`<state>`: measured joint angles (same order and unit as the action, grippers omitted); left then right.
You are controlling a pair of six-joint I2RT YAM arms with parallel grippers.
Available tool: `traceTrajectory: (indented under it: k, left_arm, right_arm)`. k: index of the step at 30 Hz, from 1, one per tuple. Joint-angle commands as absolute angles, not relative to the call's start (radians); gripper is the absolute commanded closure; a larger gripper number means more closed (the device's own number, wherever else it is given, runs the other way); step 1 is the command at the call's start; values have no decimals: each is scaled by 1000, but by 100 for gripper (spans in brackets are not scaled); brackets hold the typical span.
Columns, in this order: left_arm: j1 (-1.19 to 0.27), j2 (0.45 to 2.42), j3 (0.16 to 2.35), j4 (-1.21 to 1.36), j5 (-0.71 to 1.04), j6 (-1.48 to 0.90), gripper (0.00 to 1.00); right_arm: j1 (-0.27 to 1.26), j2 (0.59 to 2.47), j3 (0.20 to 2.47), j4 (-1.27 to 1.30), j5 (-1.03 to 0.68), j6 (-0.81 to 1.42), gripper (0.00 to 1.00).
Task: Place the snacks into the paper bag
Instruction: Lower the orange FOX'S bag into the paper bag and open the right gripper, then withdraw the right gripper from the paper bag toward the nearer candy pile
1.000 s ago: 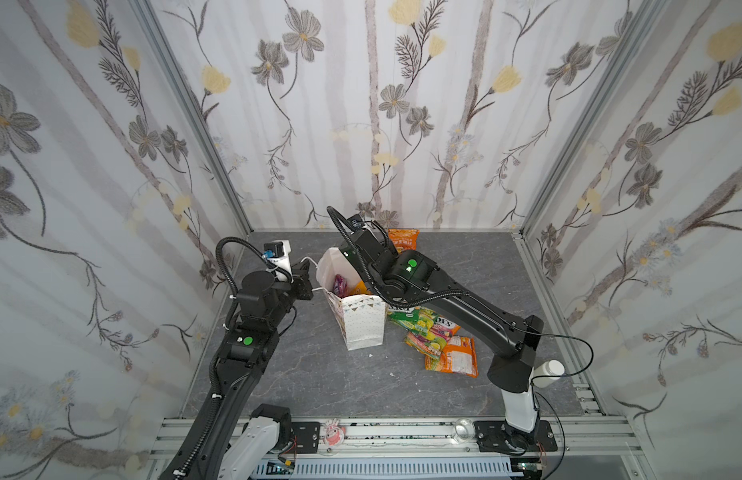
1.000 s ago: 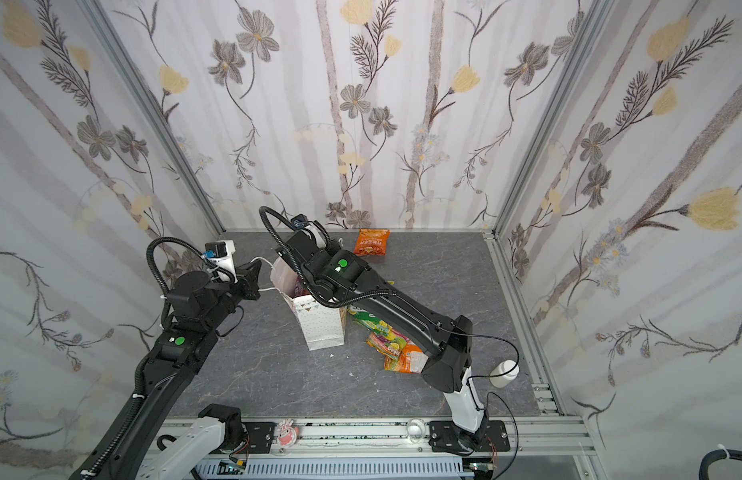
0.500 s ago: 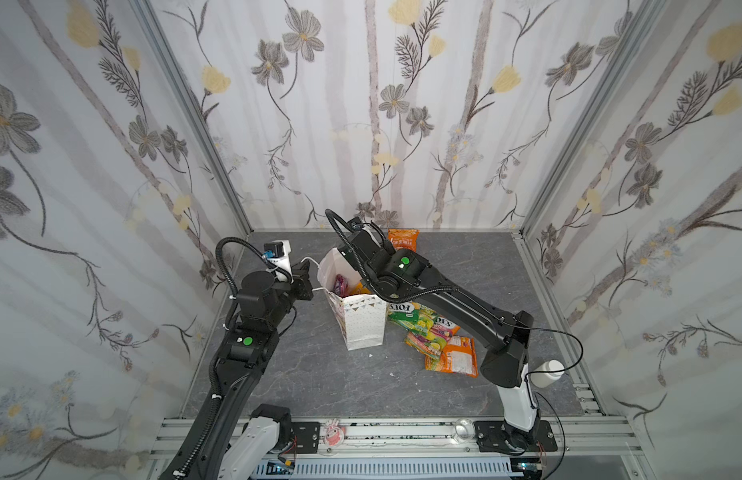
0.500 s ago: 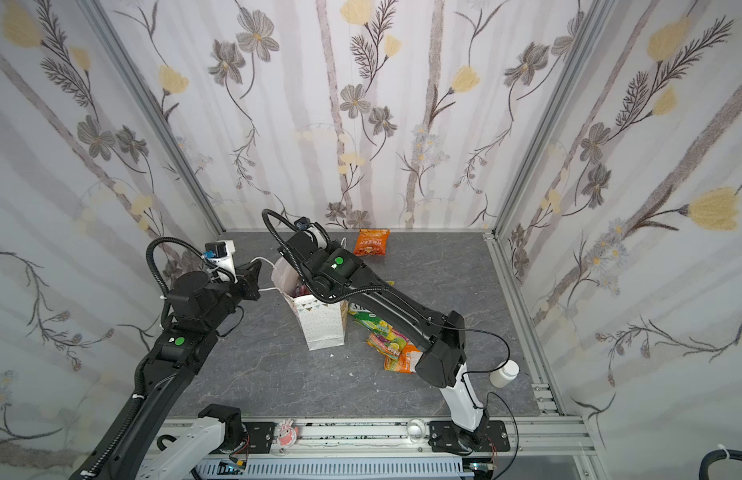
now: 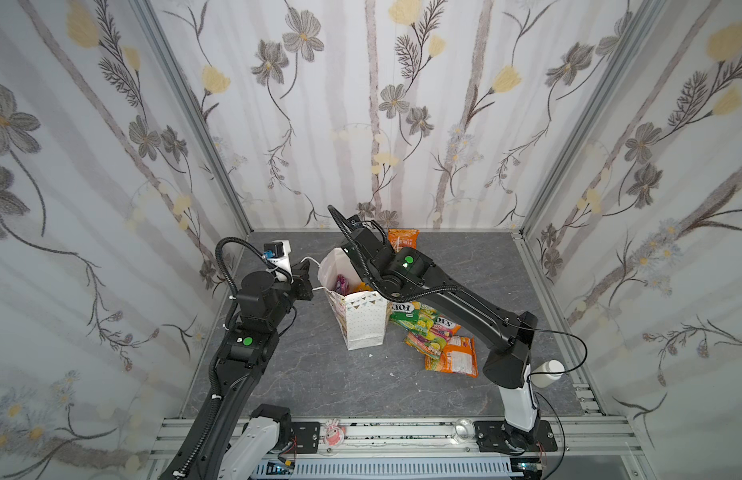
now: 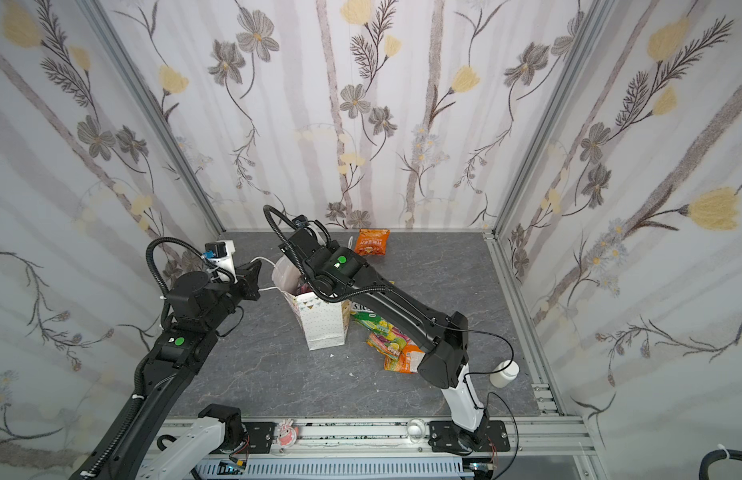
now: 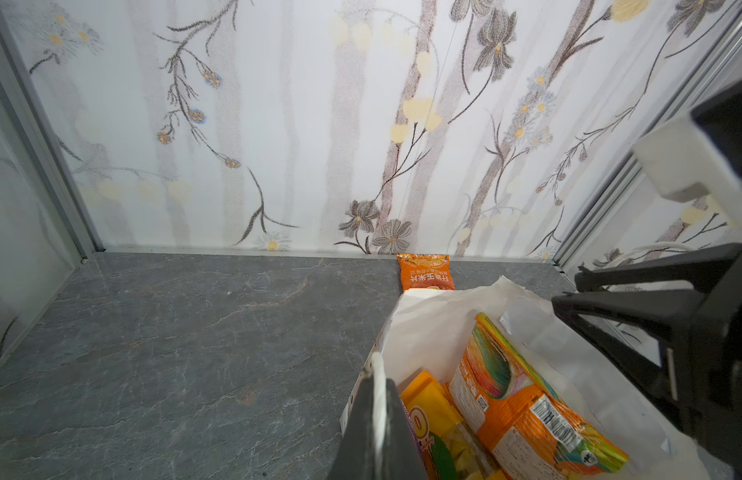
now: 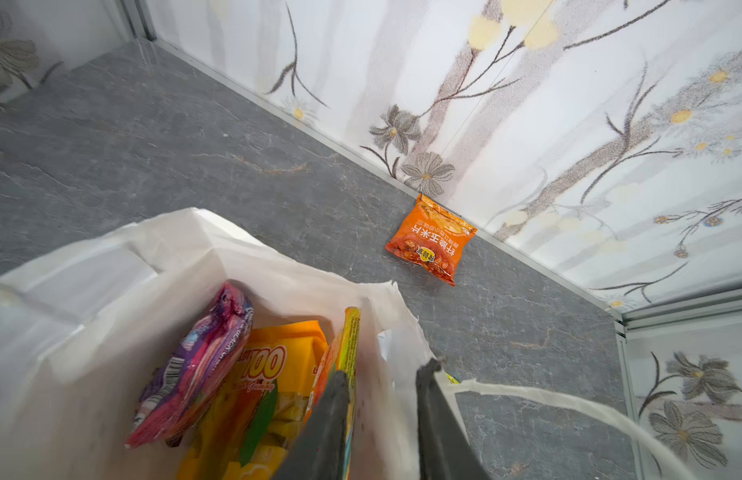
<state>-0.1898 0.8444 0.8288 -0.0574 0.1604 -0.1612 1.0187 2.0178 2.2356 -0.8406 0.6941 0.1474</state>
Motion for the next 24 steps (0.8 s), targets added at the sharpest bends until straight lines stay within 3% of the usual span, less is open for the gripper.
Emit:
traceTrajectory:
  k: [1, 10, 19, 24]
  left_arm:
    - [-189, 843, 827, -28, 159, -162, 100]
    - [-189, 839, 826, -29, 150, -158, 100]
    - [-189, 843, 828, -35, 151, -155, 100]
    - [-190, 860, 843, -55, 153, -150, 100]
  right_arm:
    - [1020, 1992, 2241, -798, 647, 140, 71]
    - [1018, 1912, 2202, -773, 442, 161, 72]
    - [982, 1525, 1713, -447, 295, 208, 71]
    - [895, 1355, 1505, -403, 190, 276, 69]
